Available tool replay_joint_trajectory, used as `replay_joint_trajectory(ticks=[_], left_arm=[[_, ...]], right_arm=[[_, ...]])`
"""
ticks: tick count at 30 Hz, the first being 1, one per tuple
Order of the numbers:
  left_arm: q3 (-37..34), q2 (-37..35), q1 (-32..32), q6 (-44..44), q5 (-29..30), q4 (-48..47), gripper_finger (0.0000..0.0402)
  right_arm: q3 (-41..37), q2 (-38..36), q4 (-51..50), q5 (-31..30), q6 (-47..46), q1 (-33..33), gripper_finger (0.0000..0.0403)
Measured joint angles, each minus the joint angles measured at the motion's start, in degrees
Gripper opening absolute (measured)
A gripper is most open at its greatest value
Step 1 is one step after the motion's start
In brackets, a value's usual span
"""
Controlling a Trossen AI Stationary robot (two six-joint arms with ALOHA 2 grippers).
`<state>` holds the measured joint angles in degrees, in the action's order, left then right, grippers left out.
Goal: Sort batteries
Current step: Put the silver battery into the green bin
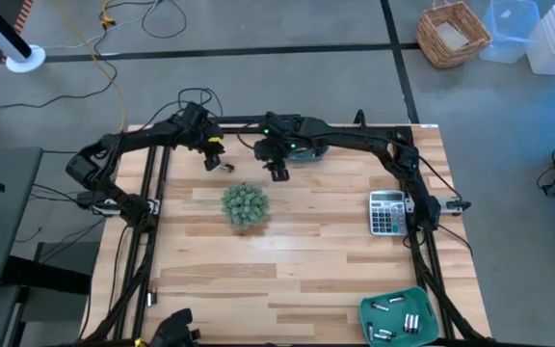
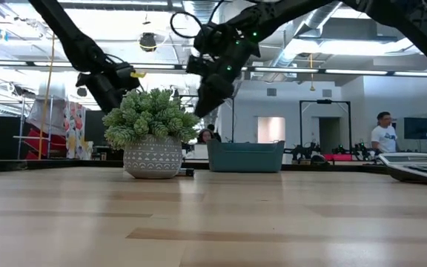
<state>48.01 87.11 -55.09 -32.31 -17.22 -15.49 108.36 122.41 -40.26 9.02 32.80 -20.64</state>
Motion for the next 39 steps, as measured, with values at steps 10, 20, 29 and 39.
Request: replay_joint_trajectory(ticks=[10, 20, 29, 39], left_arm=[[-0.2, 0.0, 0.1, 3.8, -0.6, 1.2, 0.0067], [-0.3, 0.0, 0.5, 3.5, -0.6, 1.9, 0.0067], [-2.9, 0.0, 4.4, -5.1, 4.1, 2.5, 0.0113], [-5.2, 0.0, 6.2, -7.6, 10.9, 3.4, 0.0180]], right_arm=[[0.0, 3.1, 10.4, 0.2, -4.2, 0.2, 0.0203], [0.0, 4.3, 8.8, 0.2, -3.4, 0.1, 0.0203], [-3.1, 3.7, -3.2, 2.6, -0.7, -0.1, 0.0203], [-5.6, 2.8, -2.7, 2.9, -0.3, 1.3, 0.0203]])
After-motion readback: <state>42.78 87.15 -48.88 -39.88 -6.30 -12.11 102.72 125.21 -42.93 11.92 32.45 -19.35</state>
